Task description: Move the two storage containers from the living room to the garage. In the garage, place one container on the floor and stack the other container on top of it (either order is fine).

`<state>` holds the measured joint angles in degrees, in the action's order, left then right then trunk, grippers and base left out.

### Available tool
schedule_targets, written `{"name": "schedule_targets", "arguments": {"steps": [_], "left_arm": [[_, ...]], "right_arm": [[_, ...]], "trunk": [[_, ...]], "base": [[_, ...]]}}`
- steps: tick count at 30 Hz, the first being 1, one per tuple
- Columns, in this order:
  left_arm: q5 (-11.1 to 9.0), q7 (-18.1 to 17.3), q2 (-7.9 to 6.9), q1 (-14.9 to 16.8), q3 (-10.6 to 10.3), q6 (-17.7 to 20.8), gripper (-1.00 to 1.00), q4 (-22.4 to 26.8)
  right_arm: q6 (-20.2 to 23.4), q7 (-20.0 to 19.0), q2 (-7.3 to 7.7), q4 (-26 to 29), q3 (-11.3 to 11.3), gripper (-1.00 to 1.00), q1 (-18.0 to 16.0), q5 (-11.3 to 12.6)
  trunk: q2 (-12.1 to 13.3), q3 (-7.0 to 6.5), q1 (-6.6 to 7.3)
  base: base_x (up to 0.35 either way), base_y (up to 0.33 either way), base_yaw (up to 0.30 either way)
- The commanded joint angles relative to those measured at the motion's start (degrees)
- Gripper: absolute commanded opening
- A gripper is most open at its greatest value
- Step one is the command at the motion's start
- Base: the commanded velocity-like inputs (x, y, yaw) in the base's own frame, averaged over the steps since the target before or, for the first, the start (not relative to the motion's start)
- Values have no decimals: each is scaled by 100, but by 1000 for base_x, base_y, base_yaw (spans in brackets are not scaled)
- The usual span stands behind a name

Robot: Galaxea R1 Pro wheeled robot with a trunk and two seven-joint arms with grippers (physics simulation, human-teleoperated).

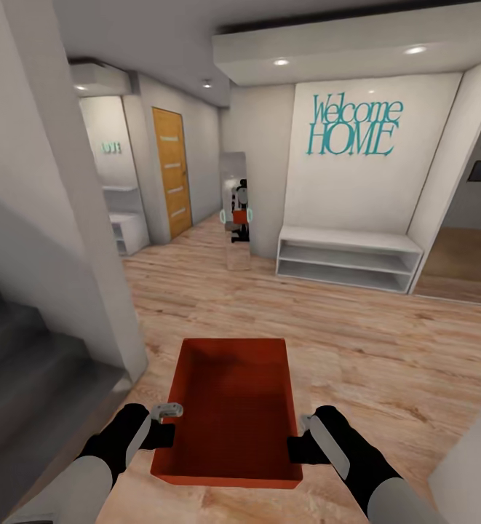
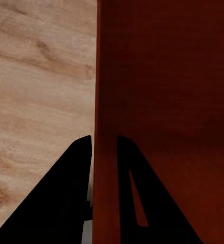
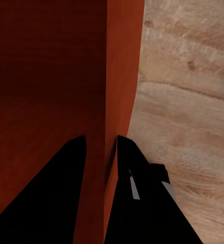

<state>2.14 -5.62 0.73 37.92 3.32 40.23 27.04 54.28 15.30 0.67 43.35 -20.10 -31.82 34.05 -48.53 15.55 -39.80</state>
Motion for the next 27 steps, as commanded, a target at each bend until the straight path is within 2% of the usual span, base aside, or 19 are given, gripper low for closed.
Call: {"name": "schedule_targets", "arguments": {"steps": [1, 27], "left_arm": [[-12, -9, 13, 6, 11, 29, -100, 21], [-11, 0, 11, 8, 11, 29, -100, 21]], "right_arm": [[74, 73, 6, -2, -26, -100, 0, -241], [74, 71, 5, -2, -25, -100, 0, -241]], "trunk": [[-5, 8, -4], [-5, 8, -4]], "base": [[328, 0, 0], [328, 0, 0]]}}
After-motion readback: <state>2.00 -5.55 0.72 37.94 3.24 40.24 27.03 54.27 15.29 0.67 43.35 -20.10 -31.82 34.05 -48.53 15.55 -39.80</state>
